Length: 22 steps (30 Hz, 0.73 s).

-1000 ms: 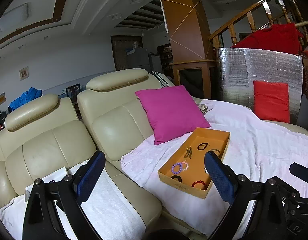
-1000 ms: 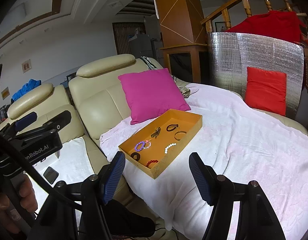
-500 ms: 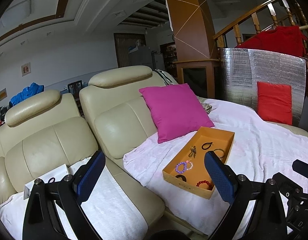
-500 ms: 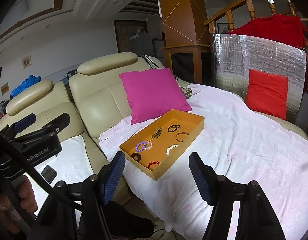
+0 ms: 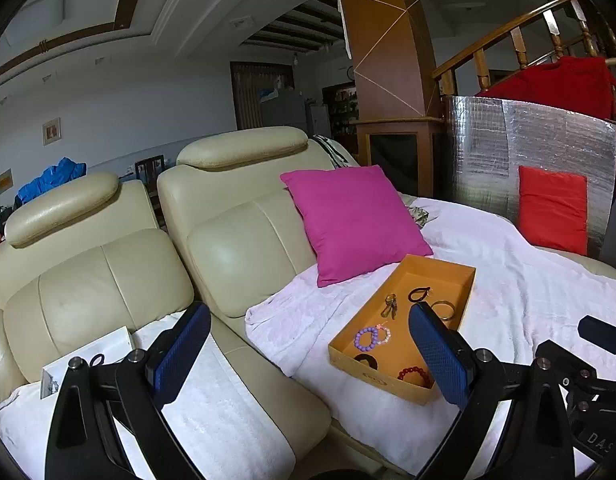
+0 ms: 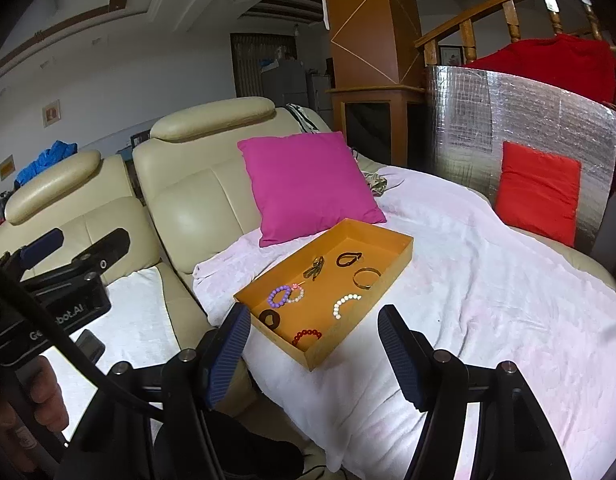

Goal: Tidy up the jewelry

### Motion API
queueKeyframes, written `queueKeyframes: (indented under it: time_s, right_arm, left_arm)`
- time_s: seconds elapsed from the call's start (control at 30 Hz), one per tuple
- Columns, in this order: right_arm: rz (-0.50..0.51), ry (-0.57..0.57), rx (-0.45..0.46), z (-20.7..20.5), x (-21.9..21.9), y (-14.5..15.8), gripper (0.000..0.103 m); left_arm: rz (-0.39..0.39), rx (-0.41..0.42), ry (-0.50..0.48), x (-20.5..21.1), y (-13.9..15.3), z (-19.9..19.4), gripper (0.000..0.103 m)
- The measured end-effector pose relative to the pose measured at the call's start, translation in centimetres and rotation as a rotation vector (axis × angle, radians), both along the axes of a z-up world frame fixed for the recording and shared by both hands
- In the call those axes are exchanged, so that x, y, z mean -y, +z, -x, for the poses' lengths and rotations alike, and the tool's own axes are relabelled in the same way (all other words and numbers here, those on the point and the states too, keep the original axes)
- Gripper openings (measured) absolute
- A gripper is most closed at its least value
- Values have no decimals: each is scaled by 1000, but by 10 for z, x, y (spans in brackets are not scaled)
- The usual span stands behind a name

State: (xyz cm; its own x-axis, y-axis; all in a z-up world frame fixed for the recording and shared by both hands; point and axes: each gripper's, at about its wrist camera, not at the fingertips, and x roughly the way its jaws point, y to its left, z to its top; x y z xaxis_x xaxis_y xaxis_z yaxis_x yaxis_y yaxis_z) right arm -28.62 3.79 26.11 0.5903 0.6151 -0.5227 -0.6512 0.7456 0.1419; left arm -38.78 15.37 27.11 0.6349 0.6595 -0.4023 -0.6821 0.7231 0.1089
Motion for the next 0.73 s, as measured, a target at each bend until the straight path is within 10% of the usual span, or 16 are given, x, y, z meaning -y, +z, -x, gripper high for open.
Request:
queueKeyframes:
  time_s: [0.57, 0.73]
  right_arm:
    - [0, 18, -66, -44, -25, -20, 70]
    - [-33, -106, -81, -72, 21, -29, 70]
  left_arm:
    - [16, -42, 25, -16, -17, -29, 99]
    - [24, -75, -165, 24, -27, -74, 99]
